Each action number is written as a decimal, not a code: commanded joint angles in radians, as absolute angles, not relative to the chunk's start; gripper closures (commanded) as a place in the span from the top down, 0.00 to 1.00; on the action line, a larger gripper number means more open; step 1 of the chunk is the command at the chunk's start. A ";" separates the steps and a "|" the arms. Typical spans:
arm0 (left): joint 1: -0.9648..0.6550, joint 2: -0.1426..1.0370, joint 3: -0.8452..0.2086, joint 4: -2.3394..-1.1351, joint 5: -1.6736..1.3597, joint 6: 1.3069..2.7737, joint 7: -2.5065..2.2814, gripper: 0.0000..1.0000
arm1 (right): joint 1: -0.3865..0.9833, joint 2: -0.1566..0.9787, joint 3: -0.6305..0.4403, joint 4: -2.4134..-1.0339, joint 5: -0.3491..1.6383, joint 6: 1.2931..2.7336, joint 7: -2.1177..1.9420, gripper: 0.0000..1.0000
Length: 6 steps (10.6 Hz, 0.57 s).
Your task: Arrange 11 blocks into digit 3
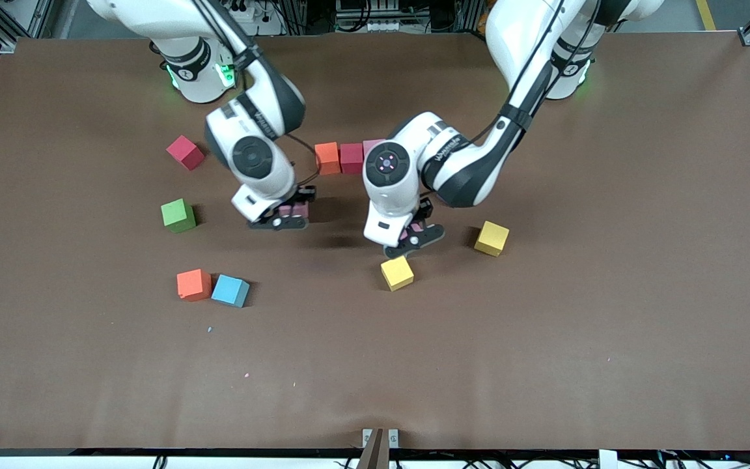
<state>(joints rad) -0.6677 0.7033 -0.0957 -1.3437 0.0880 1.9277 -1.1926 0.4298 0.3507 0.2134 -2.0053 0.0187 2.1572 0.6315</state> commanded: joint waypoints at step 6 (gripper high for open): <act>-0.635 0.683 -0.094 -1.359 0.081 1.928 -1.189 0.00 | 0.502 0.451 0.273 -1.991 -0.034 2.237 0.762 0.17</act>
<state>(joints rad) -0.6319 0.7024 -0.0963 -1.3437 0.0880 1.9288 -1.1923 0.4951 0.4356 0.2613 -2.0014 -0.0106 2.2353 0.7350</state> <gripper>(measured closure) 0.379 0.410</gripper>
